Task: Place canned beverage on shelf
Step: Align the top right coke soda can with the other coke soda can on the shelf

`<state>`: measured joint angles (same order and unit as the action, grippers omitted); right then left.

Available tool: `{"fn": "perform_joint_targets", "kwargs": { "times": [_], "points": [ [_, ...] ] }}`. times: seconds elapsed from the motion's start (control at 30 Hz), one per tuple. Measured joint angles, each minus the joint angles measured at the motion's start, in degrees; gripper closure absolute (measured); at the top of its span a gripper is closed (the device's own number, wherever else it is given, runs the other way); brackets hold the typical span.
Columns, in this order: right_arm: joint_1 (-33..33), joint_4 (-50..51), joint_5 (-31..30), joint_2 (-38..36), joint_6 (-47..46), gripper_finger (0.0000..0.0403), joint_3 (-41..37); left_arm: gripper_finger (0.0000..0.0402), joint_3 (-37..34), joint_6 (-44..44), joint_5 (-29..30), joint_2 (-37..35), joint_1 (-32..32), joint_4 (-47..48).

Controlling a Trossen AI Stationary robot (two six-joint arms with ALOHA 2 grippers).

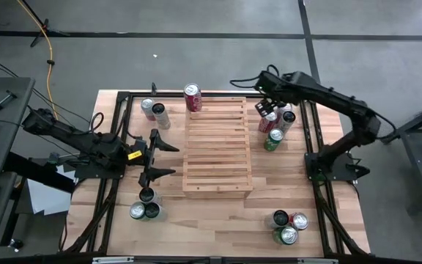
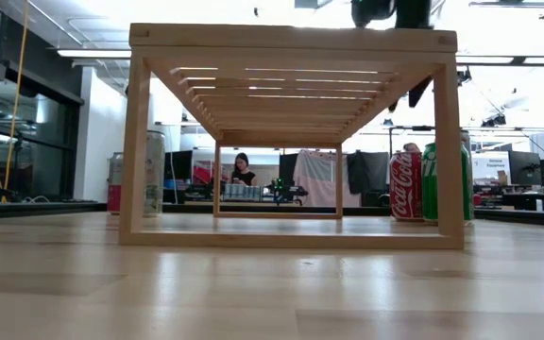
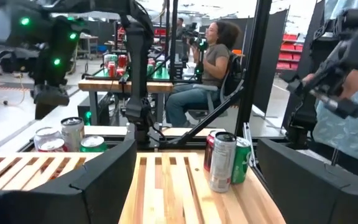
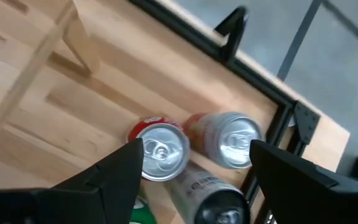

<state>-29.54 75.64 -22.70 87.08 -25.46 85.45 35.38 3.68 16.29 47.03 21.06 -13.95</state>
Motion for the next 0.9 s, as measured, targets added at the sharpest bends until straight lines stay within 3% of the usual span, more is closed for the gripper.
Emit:
{"fn": "perform_joint_targets", "kwargs": {
  "times": [0.33,0.67,0.9],
  "points": [
    [-0.8,3.5,3.7,8.7,3.8,0.0123,0.0,0.0078,0.0,2.3,0.0,0.0,0.6,2.3],
    [-0.9,2.7,3.4,8.9,4.1,0.0123,0.0,0.0078,0.0,2.2,0.0,0.0,2.0,2.2],
    [-0.9,3.4,6.3,8.9,5.0,0.0123,-0.1,0.0078,0.0,2.2,-0.1,0.0,2.0,2.3]
  ]
}}
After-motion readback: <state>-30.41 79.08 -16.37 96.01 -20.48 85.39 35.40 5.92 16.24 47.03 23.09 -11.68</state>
